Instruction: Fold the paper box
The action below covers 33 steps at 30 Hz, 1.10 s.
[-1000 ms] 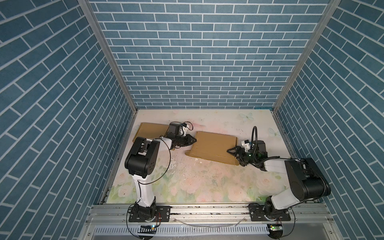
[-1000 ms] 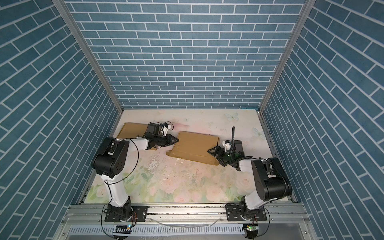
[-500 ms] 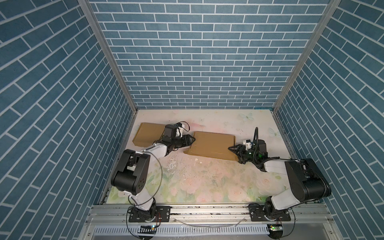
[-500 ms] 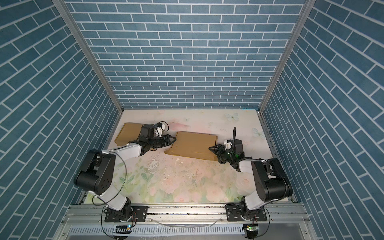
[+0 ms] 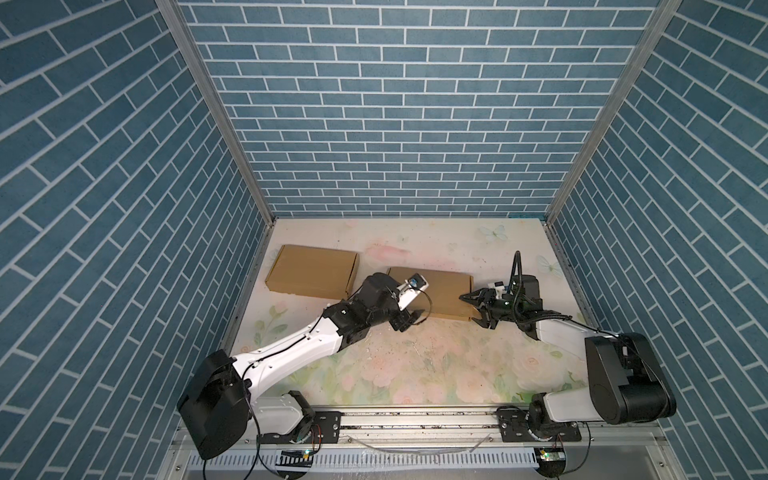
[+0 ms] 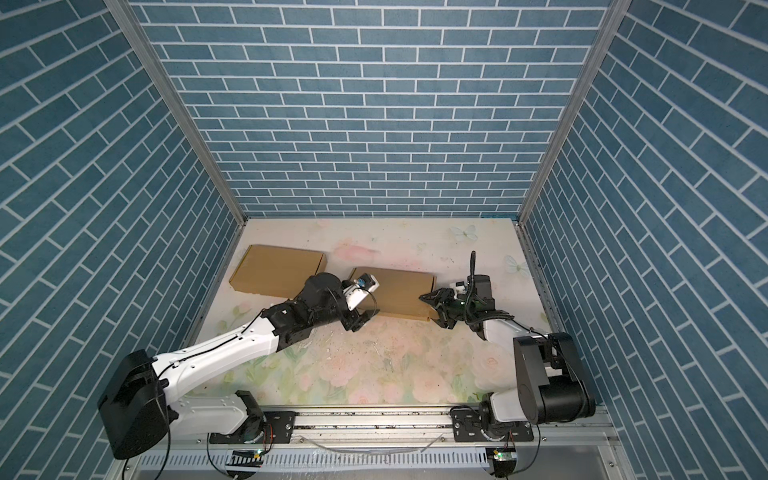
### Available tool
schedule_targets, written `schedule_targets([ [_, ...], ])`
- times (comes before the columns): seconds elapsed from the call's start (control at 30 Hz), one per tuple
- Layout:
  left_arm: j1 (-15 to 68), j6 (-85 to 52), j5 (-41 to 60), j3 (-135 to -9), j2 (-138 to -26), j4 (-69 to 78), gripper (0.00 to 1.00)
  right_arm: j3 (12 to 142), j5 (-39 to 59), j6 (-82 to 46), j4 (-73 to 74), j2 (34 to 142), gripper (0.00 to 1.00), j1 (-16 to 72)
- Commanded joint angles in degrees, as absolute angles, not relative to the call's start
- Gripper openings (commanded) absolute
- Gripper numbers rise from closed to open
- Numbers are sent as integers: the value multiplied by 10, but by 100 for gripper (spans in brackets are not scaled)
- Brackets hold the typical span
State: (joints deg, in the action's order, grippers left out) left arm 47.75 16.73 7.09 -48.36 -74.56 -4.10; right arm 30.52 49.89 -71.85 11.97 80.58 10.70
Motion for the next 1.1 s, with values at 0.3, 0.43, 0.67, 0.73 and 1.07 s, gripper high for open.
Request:
schedule_targets([
  [0.3, 539, 398, -56, -526, -833, -122, 80, 344, 564, -765, 31, 796, 55, 106],
  [0.43, 545, 427, -97, -499, -836, -58, 80, 338, 589, -807, 63, 802, 54, 105],
  [0.67, 559, 491, -187, -448, -832, 67, 79, 330, 618, -837, 75, 802, 52, 106],
  [0.73, 562, 504, -203, -435, -830, 98, 79, 326, 625, -844, 82, 802, 50, 106],
  [1.07, 570, 527, -223, -412, -843, 160, 78, 331, 644, -850, 77, 798, 47, 107],
])
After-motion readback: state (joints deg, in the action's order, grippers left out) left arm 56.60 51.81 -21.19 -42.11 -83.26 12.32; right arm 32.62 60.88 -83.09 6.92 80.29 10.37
